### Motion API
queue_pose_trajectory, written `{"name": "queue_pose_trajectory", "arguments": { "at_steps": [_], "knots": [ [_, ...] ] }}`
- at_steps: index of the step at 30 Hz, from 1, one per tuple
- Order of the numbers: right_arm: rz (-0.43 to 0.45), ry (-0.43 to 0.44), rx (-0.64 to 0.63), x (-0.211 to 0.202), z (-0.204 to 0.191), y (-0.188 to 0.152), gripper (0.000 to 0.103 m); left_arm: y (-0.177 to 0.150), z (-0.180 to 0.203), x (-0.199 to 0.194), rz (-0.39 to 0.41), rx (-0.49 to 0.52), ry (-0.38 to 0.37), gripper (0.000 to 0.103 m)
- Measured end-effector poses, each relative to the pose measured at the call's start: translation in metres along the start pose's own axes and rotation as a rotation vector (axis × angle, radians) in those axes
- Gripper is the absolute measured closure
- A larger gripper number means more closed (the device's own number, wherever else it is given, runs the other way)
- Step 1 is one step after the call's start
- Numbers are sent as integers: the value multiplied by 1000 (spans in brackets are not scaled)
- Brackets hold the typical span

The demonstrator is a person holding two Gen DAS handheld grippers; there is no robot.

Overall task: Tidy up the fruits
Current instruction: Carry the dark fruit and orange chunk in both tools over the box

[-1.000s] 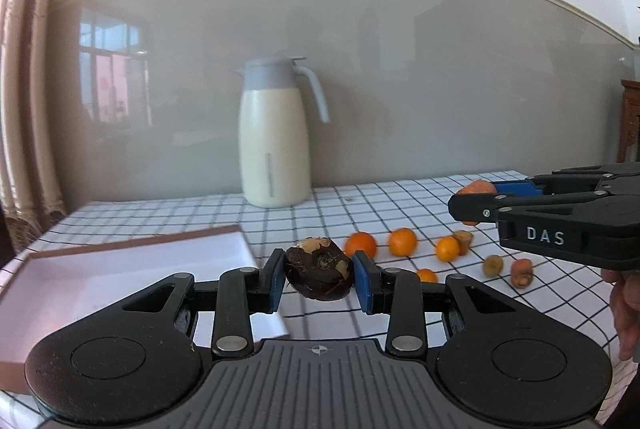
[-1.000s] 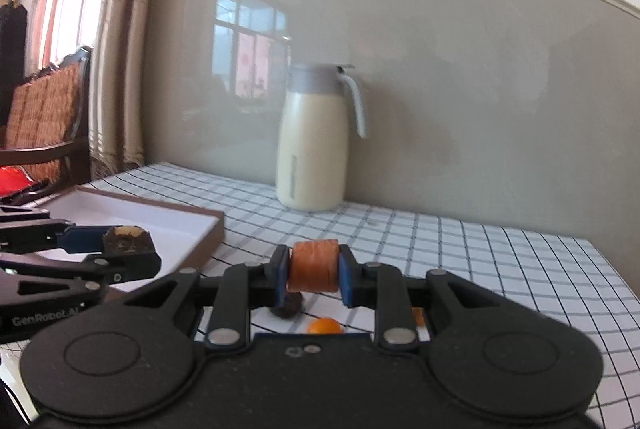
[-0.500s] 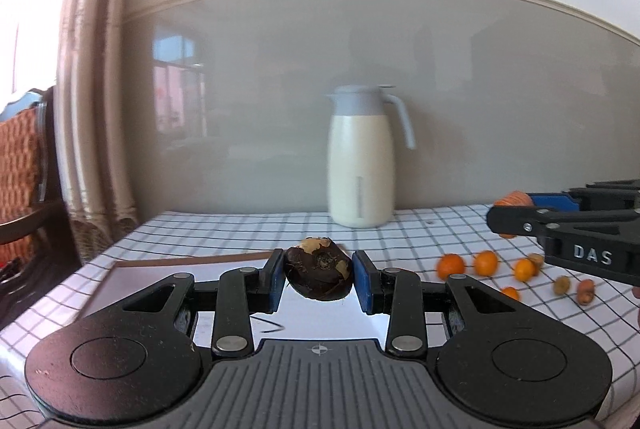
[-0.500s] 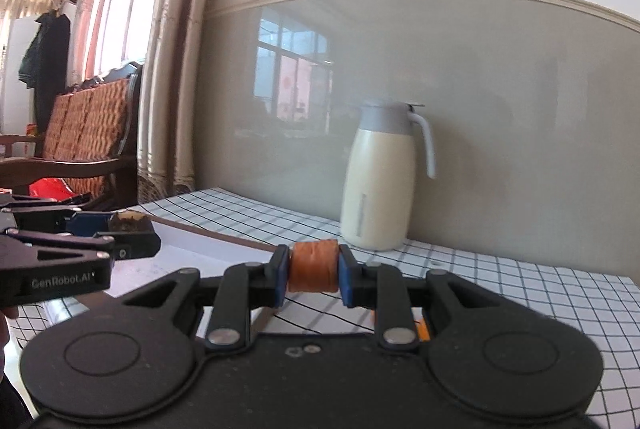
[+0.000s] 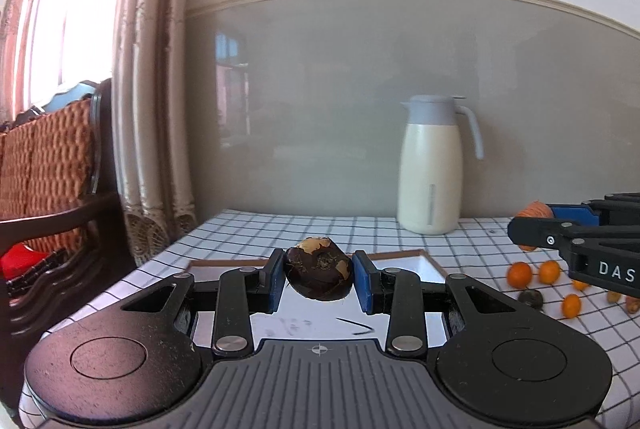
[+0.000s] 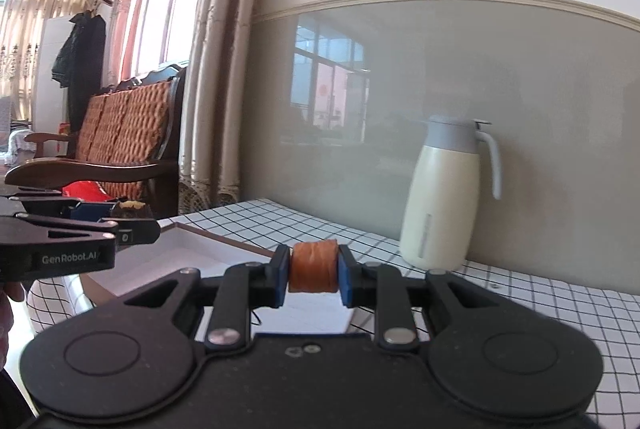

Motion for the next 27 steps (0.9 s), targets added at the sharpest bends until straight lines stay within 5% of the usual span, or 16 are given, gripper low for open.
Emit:
{"name": "queue_pose_trajectory", "arguments": {
  "at_steps": [13, 27],
  "knots": [
    [-54, 27, -29, 51, -4, 4, 87, -10, -62, 37, -53, -81, 139, 67],
    [-135, 46, 7, 101, 3, -5, 88, -18, -82, 82, -129, -94, 184, 67]
  ]
}}
Point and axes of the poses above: each gripper's, at about its wrist camera, not at the fingertips, and x roughly the way its jaws point, z to its right, y to its top, the point moved 4 cm from there along x, roughly the way its jaws point, and after that the axes turned 1 degree about x, right-handed, at the moved point
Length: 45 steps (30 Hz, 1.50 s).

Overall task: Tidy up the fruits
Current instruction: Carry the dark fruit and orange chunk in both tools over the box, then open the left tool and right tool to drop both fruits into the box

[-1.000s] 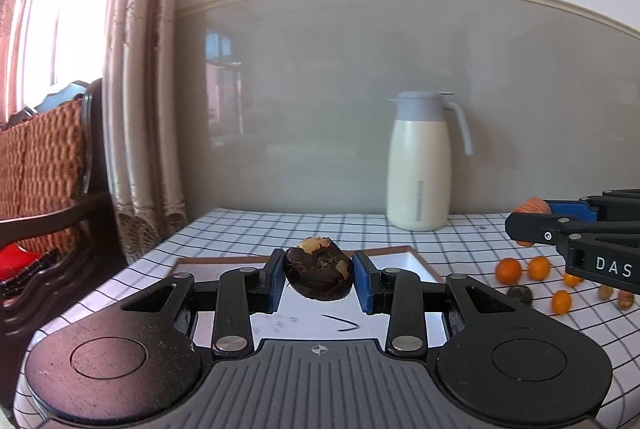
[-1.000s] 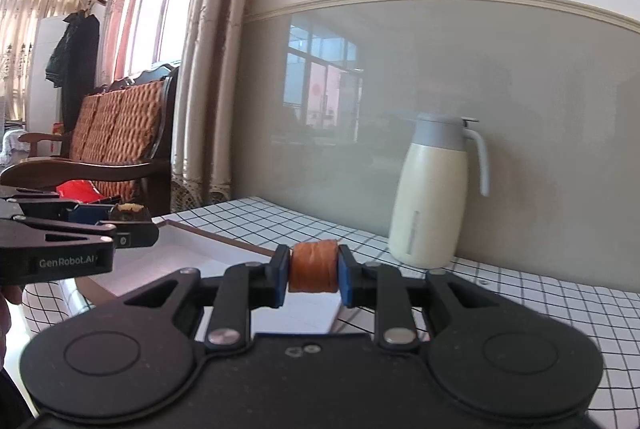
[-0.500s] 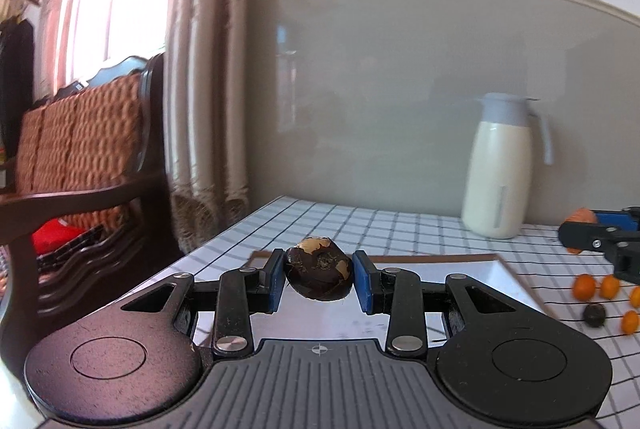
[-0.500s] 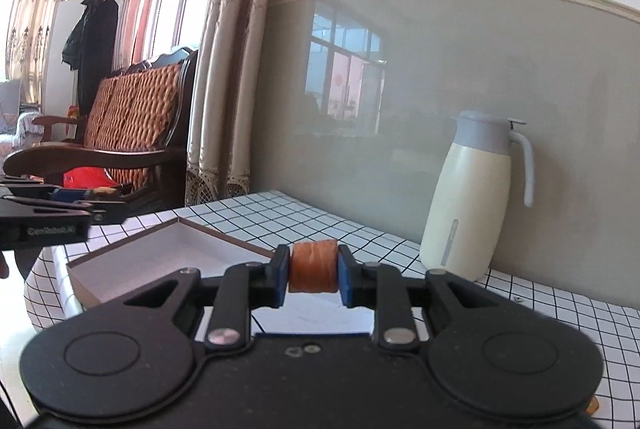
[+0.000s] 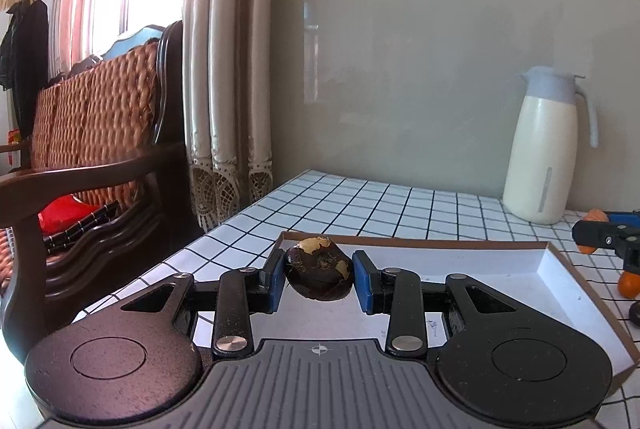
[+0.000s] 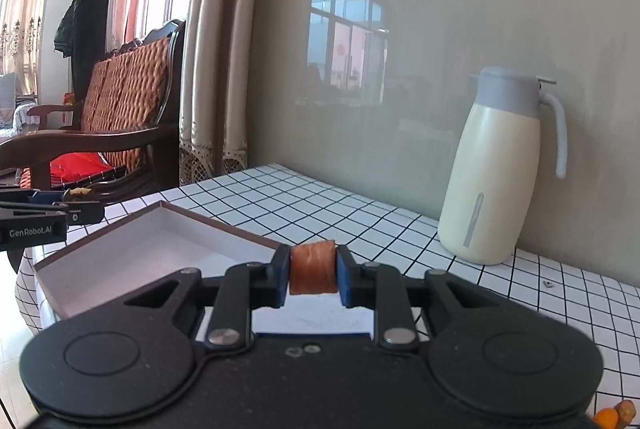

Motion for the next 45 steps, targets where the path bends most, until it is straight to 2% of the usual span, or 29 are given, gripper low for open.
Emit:
{"name": "queue_pose_trajectory", "arguments": {
  "at_steps": [15, 17, 18, 19, 20, 21, 22, 24, 45],
  "knots": [
    [-108, 11, 39, 46, 19, -3, 88, 5, 0, 43, -88, -13, 30, 67],
    [-114, 20, 43, 49, 21, -3, 83, 2, -1, 46, -99, -20, 25, 67],
    [-116, 17, 44, 50, 22, -3, 64, 1, -1, 46, -101, -20, 29, 66],
    [-84, -15, 44, 48, 24, -2, 26, 0, -2, 45, -98, -18, 41, 63],
    [-26, -57, 45, 43, 26, -2, 5, 0, -4, 42, -81, -22, 54, 32],
    [29, -90, 45, 39, 28, -1, 5, 0, -7, 37, -55, -32, 75, 0],
    [31, -93, 45, 40, 30, -1, 6, 2, -12, 29, 0, -51, 102, 0],
    [20, -90, 72, 42, 34, -2, 6, 5, -18, 22, 34, -78, 104, 0],
    [-42, -52, 47, 43, 25, -11, 6, 1, -19, 22, -6, -60, 112, 0]
  ]
}}
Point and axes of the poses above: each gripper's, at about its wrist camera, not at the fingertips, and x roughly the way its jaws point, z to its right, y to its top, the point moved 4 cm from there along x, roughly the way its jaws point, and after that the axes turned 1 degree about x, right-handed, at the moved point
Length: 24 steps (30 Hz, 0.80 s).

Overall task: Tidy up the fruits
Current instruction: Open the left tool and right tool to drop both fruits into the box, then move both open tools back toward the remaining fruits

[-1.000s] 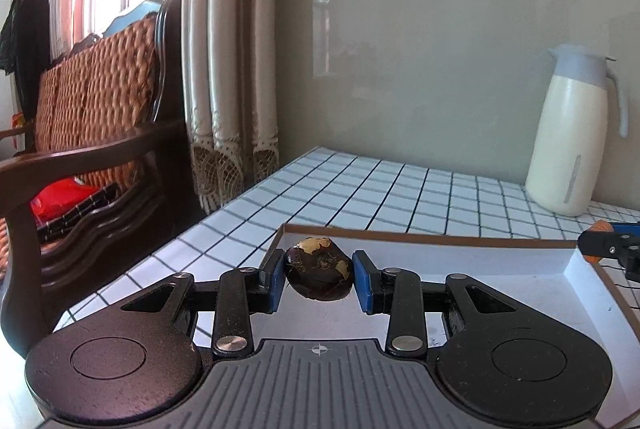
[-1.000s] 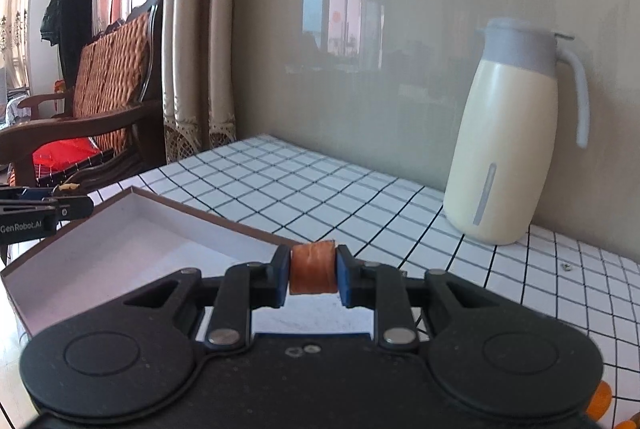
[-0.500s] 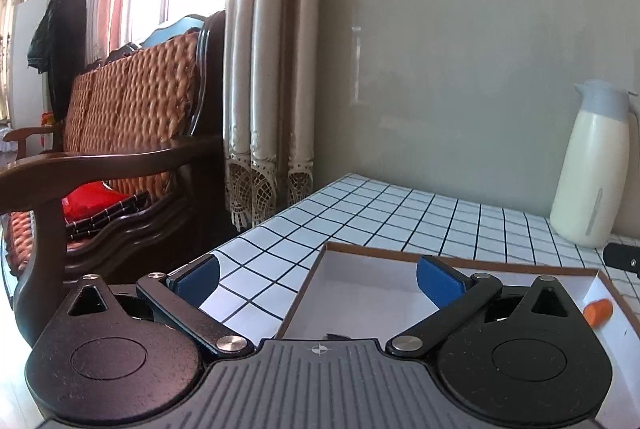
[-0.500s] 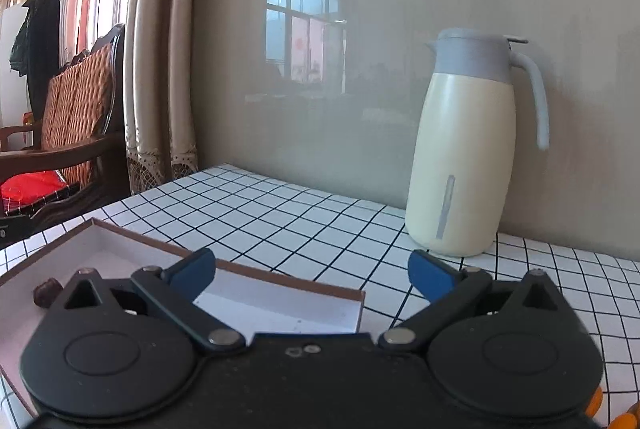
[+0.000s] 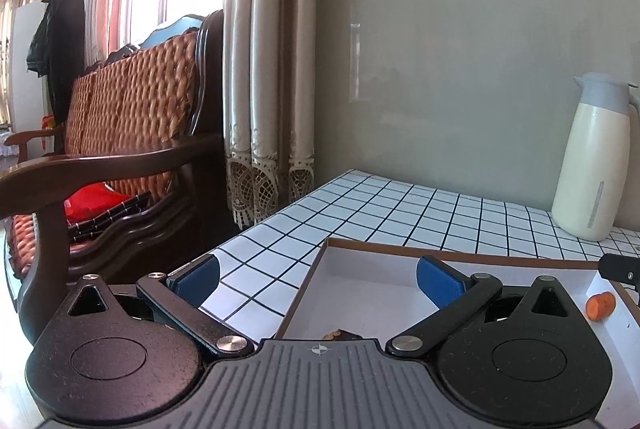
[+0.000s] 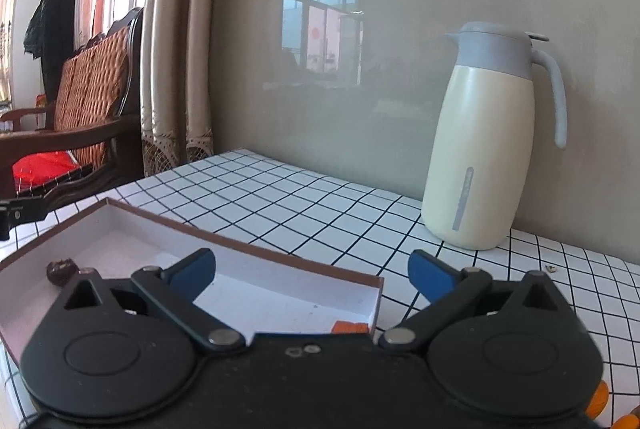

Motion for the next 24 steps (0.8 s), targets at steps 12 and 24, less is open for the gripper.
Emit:
{"name": "queue_pose_trajectory", "arguments": {
  "at_steps": [12, 24],
  "knots": [
    [41, 4, -2, -34, 1, 7, 6, 1, 1, -20, 24, 4, 6, 0],
    [89, -3, 22, -95, 1, -5, 6, -3, 18, -93, 158, 11, -52, 0]
  ]
}}
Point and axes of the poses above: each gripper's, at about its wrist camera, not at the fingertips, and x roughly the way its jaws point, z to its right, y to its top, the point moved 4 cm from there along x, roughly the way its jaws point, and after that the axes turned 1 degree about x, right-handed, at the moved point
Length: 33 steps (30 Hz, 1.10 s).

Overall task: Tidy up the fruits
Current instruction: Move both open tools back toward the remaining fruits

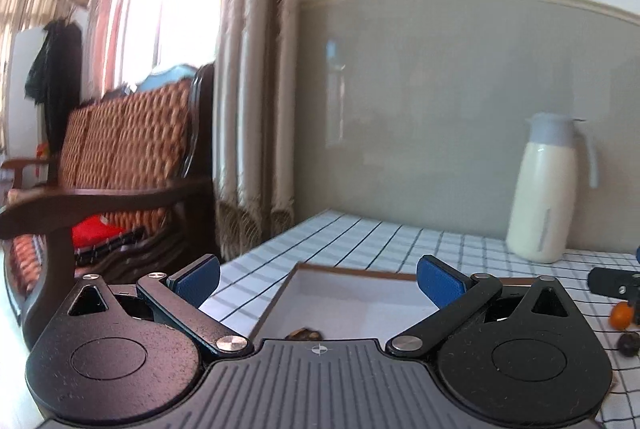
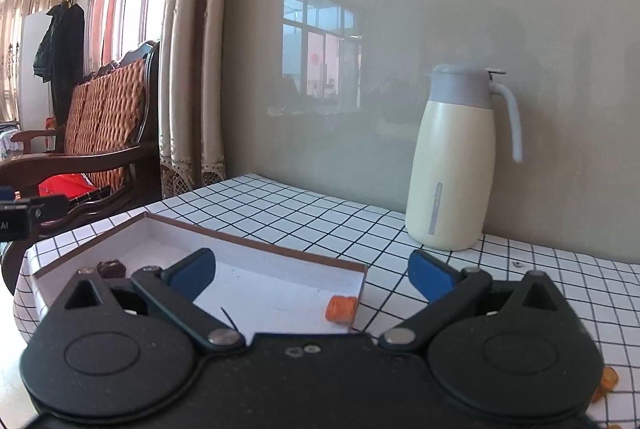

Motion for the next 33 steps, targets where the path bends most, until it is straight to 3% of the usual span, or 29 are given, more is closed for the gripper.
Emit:
{"name": "queue_pose_trajectory", "arguments": {
  "at_steps": [5, 10, 20, 33],
  "knots": [
    [28, -45, -45, -32, 3, -6, 6, 6, 19, -26, 73, 15, -50, 0],
    [33, -115, -71, -58, 15, -16, 6, -1, 37, -39, 58, 8, -121, 0],
    [79, -265, 12, -110, 64, -30, 6, -22, 102, -67, 95, 81, -287, 0],
    [6, -412, -68, -148, 104, -64, 6, -40, 153, -73, 41, 38, -423, 0]
  ]
}}
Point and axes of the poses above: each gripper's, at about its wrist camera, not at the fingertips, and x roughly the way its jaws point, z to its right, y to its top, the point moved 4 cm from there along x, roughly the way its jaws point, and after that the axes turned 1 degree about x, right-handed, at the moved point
